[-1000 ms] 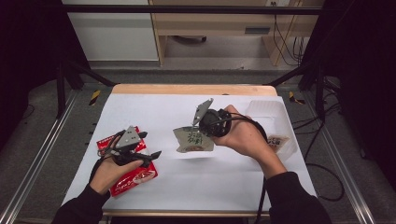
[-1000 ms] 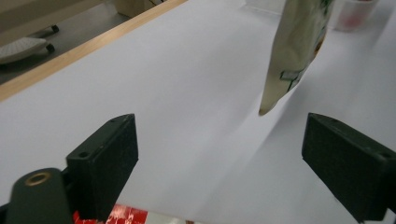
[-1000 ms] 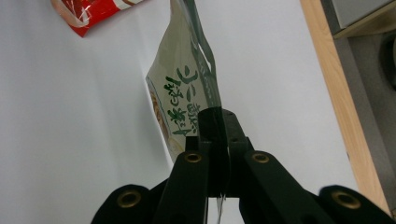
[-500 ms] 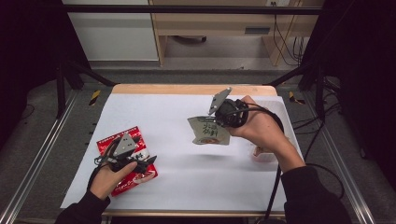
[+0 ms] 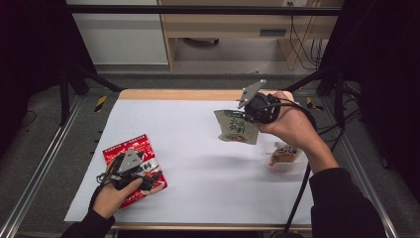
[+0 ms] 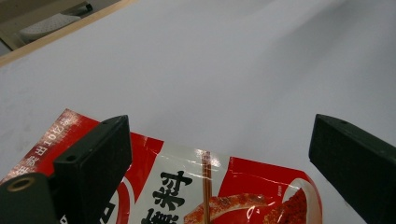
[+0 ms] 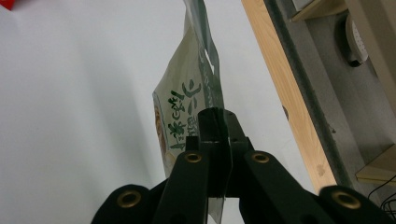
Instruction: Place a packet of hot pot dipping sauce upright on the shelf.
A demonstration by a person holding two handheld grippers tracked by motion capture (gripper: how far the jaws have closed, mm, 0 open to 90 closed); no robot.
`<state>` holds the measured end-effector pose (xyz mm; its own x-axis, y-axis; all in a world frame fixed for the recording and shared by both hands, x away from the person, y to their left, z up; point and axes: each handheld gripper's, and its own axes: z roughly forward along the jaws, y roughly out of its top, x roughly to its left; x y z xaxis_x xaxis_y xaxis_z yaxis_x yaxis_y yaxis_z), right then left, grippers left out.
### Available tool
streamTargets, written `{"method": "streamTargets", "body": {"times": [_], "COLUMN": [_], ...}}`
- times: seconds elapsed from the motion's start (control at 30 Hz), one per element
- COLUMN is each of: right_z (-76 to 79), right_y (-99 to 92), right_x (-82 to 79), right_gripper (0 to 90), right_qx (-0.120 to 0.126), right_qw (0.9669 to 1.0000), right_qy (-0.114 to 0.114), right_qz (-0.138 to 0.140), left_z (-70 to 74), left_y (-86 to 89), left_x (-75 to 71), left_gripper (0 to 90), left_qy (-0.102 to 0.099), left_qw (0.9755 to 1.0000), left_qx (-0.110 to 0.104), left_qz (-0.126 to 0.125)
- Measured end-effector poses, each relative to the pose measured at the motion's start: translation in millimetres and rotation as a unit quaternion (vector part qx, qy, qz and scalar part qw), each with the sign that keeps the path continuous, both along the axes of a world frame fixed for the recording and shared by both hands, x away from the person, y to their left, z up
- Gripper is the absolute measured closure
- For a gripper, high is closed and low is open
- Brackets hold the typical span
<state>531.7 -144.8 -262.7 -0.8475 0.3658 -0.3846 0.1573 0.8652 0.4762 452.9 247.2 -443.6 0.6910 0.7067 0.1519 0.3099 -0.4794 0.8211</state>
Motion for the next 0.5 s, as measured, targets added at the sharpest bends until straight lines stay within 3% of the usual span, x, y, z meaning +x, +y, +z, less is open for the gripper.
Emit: {"method": "streamTargets", "body": {"times": [0.5], "right_z": [0.8], "right_y": [-17.1], "right_x": [6.4], "right_gripper": [90.0], "right_qx": [0.002], "right_qw": [1.0000], "right_qy": [0.001], "right_qz": [-0.001], "left_z": [-2.1], "left_y": [-1.7], "left_x": [0.9], "left_gripper": [6.0], "left_qy": [0.000], "left_qw": [1.0000], "left_qx": [0.007], "left_qz": [-0.001]}}
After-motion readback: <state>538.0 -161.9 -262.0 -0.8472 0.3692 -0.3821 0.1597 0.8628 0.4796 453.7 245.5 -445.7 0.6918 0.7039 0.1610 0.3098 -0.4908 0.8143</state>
